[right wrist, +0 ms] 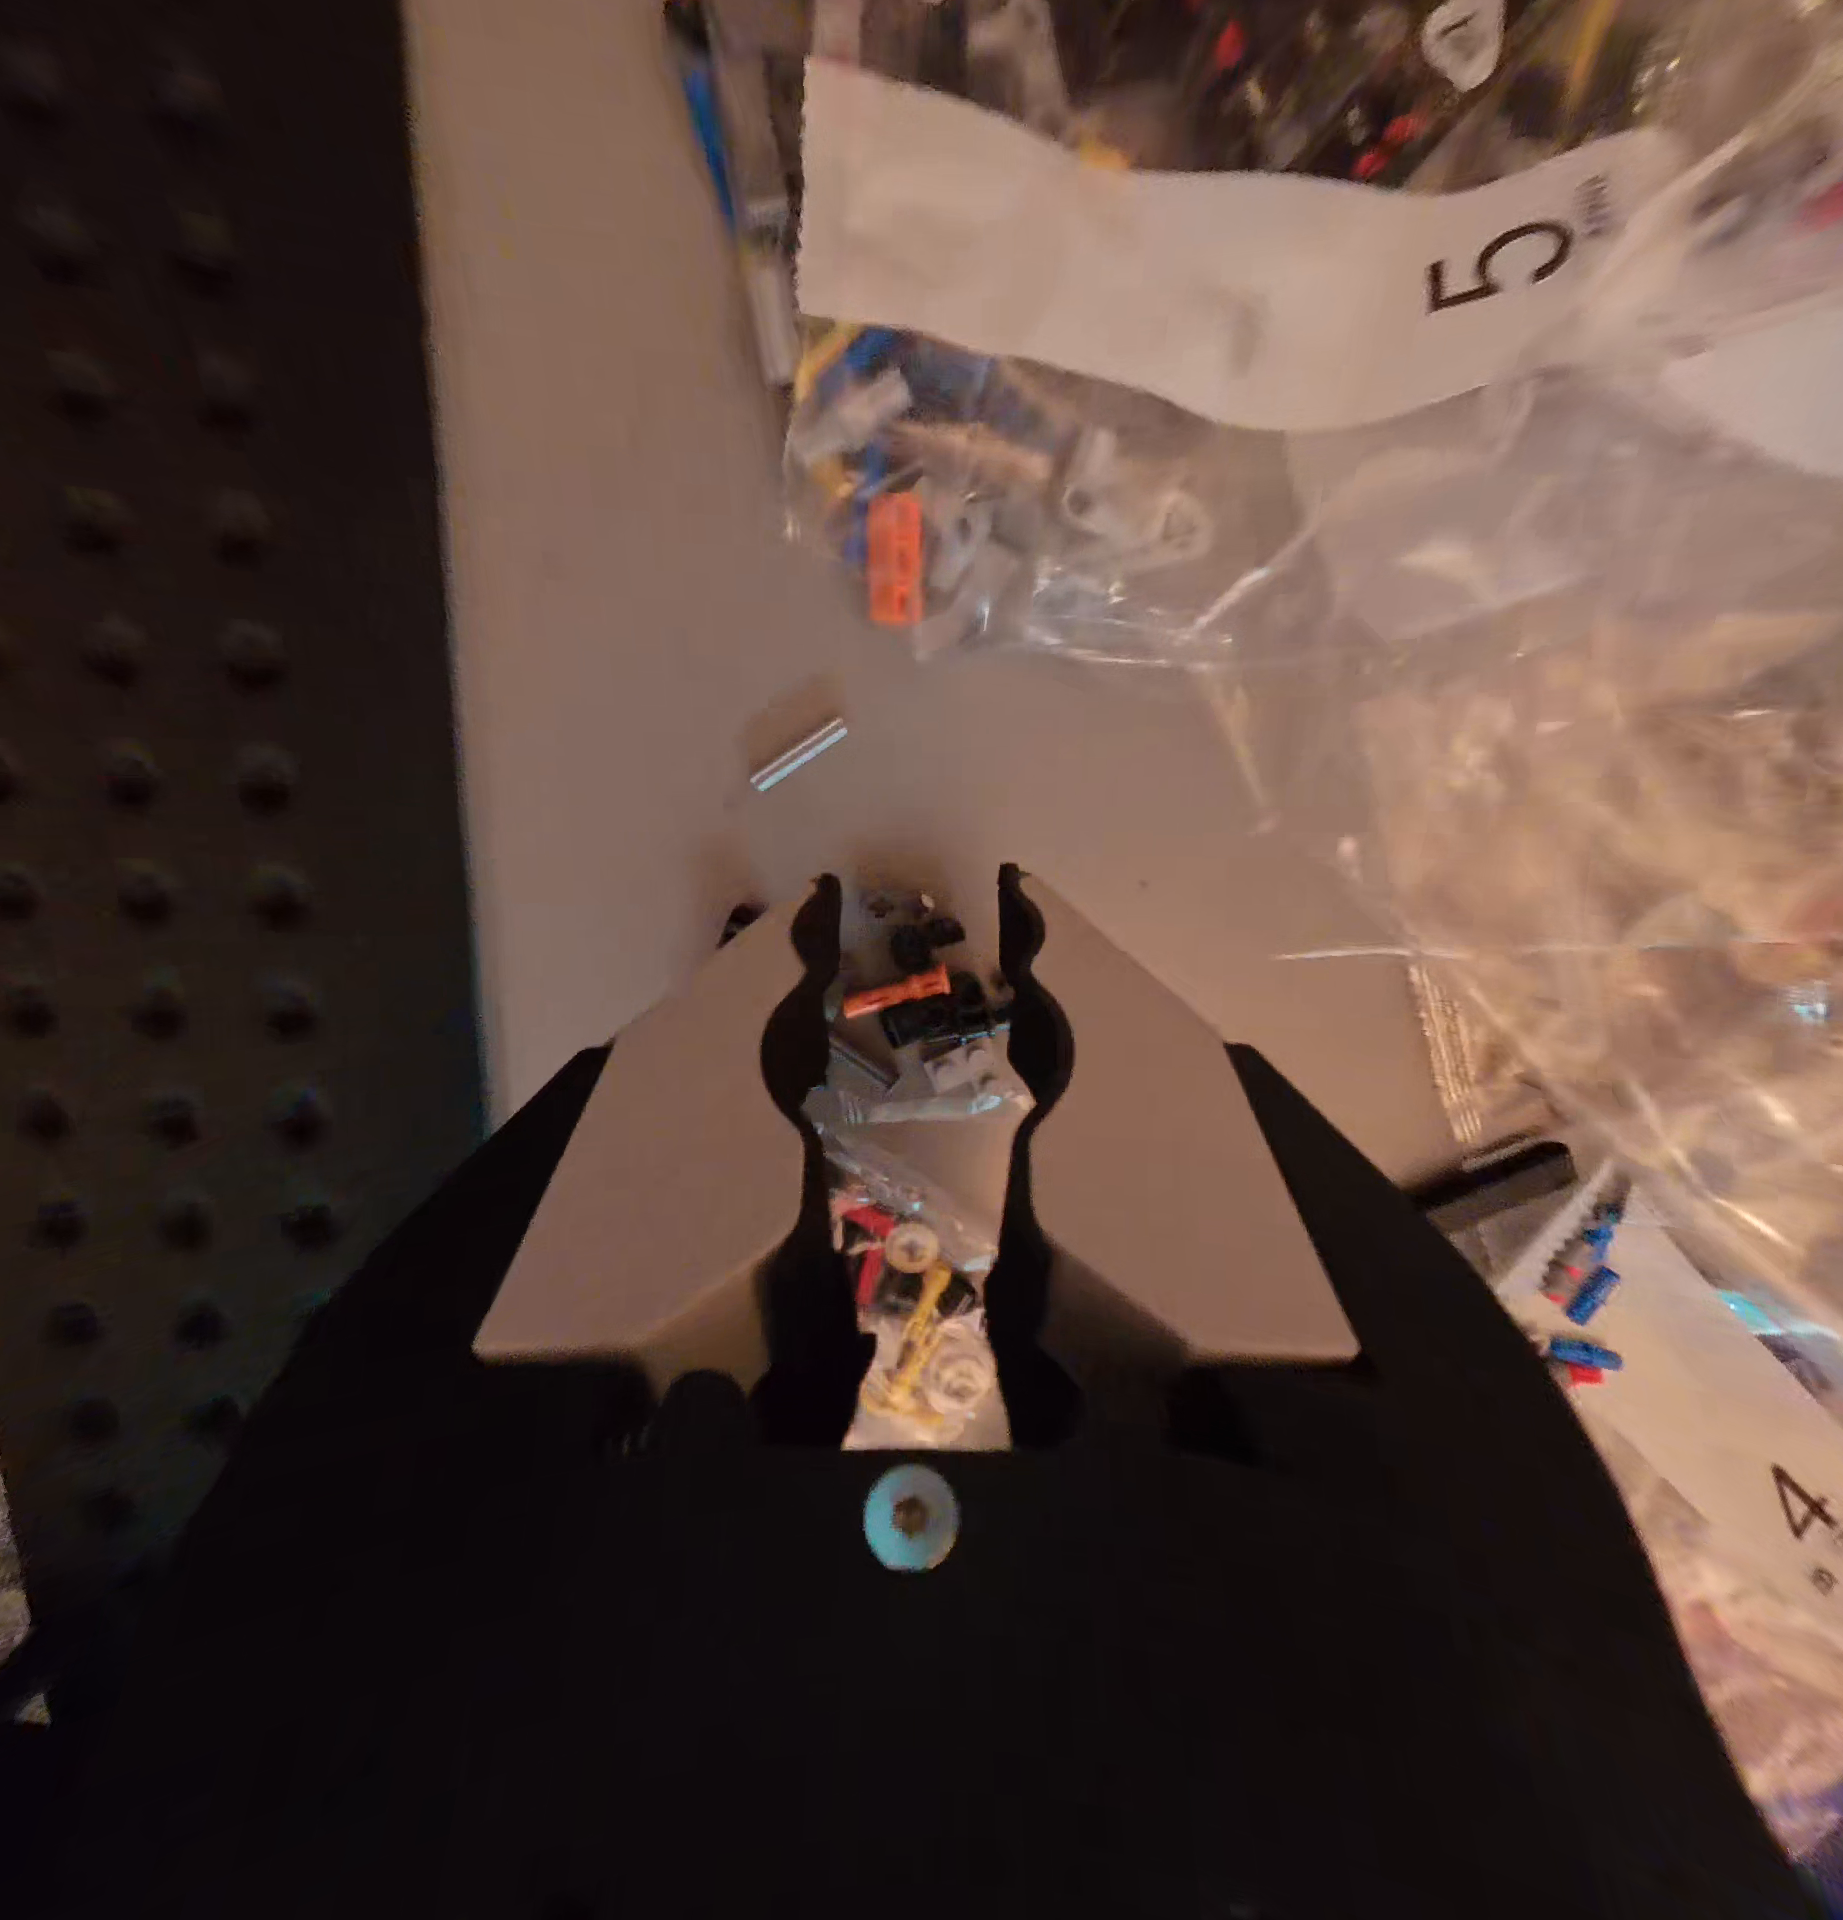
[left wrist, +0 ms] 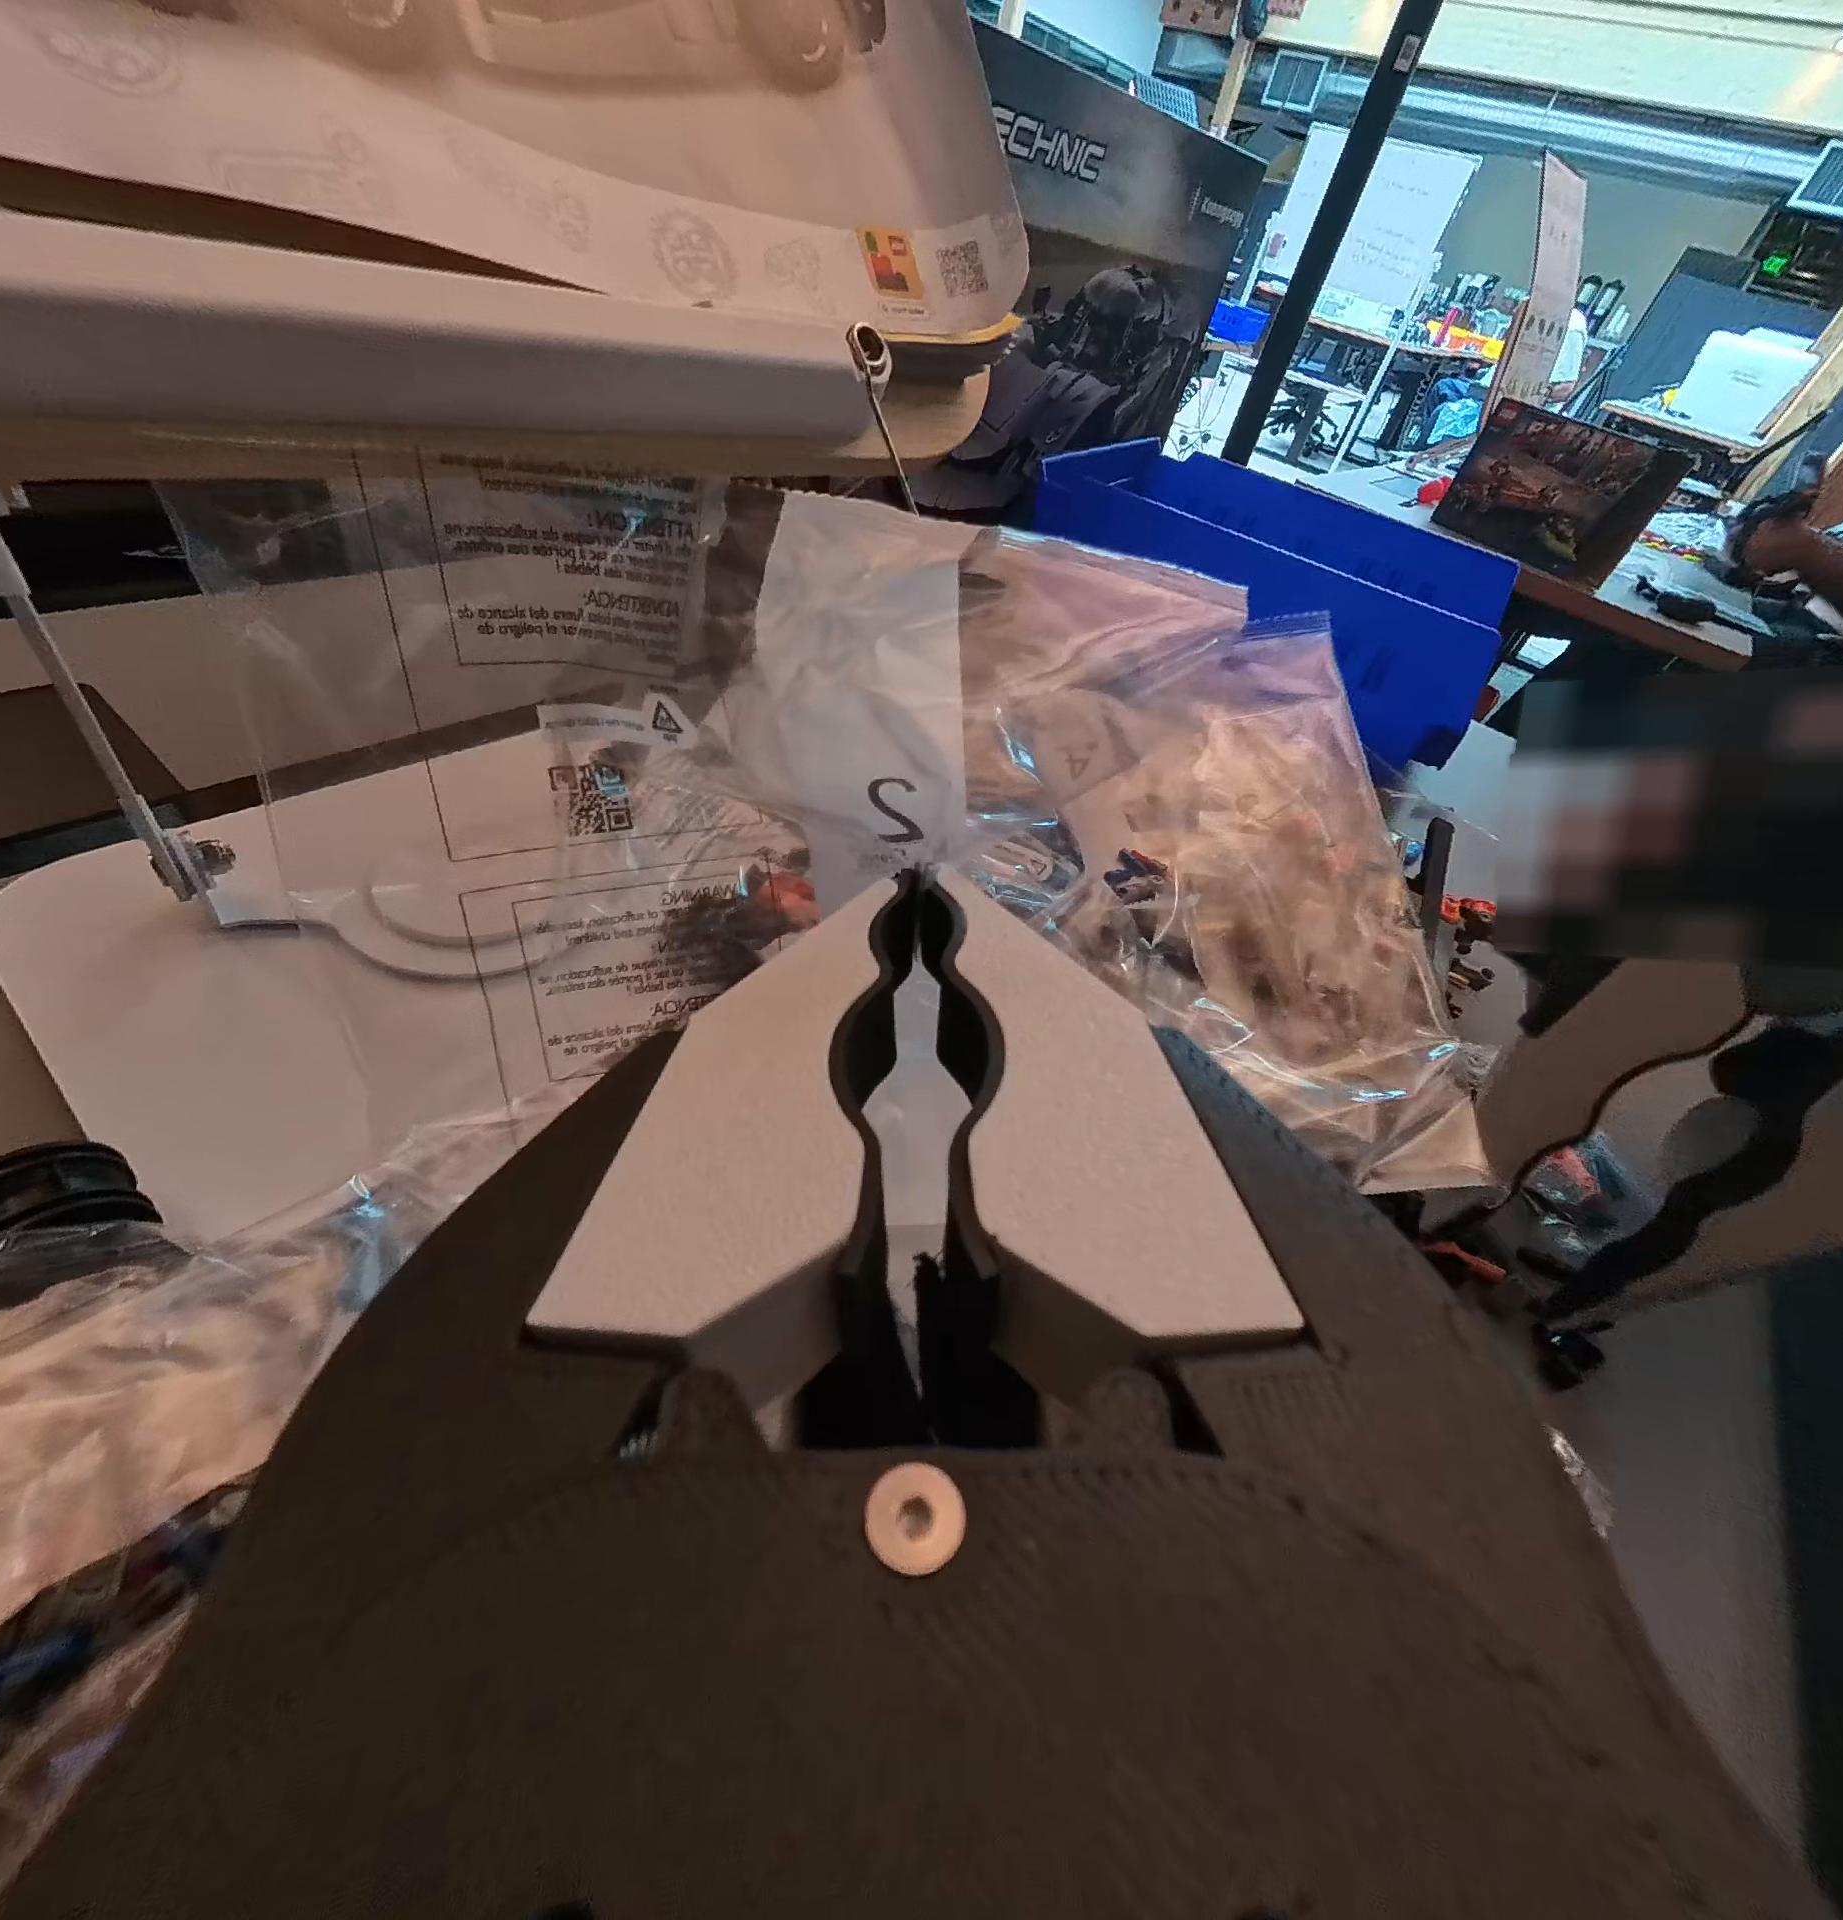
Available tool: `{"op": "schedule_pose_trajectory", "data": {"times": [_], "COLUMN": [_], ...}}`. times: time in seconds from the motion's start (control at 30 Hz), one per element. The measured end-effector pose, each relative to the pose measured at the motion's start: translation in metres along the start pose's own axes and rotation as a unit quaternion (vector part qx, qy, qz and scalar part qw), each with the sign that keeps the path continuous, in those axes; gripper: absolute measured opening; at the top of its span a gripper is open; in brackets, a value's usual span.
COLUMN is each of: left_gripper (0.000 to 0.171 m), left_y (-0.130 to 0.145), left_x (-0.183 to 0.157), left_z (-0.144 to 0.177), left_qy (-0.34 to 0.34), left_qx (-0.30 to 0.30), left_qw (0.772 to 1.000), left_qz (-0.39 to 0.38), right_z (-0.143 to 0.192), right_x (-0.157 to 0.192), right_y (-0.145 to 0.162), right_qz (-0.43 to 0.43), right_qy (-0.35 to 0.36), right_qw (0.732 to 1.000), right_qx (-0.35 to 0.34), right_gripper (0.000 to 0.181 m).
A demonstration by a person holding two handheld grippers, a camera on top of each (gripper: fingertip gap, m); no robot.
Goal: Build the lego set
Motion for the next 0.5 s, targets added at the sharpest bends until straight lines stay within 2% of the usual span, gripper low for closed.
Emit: {"op": "schedule_pose_trajectory", "data": {"times": [0.17, 0.5], "left_gripper": [0.000, 0.000], "left_y": [0.001, 0.001], "left_x": [0.001, 0.000], "left_z": [-0.001, 0.000], "left_qy": [0.001, 0.002], "left_qx": [0.001, 0.001], "left_qw": [1.000, 1.000], "left_qz": [0.001, 0.000], "right_z": [-0.009, -0.019], "right_x": [-0.001, 0.001], "right_y": [0.004, 0.008], "right_qz": [0.000, 0.004], "right_qy": [-0.009, -0.015], "right_qw": [1.000, 0.999], "right_qx": [0.015, 0.031], "right_gripper": [0.028, 0.013]}}
Point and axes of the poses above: each gripper's, where its closed fingertips meet, z back along the fingers, y out of its underside, x = y × z across the jaws, the point moved 8 cm from there along z, back along the fingers, and after that the axes turned 5 degrees about y, right-handed, at the moved point
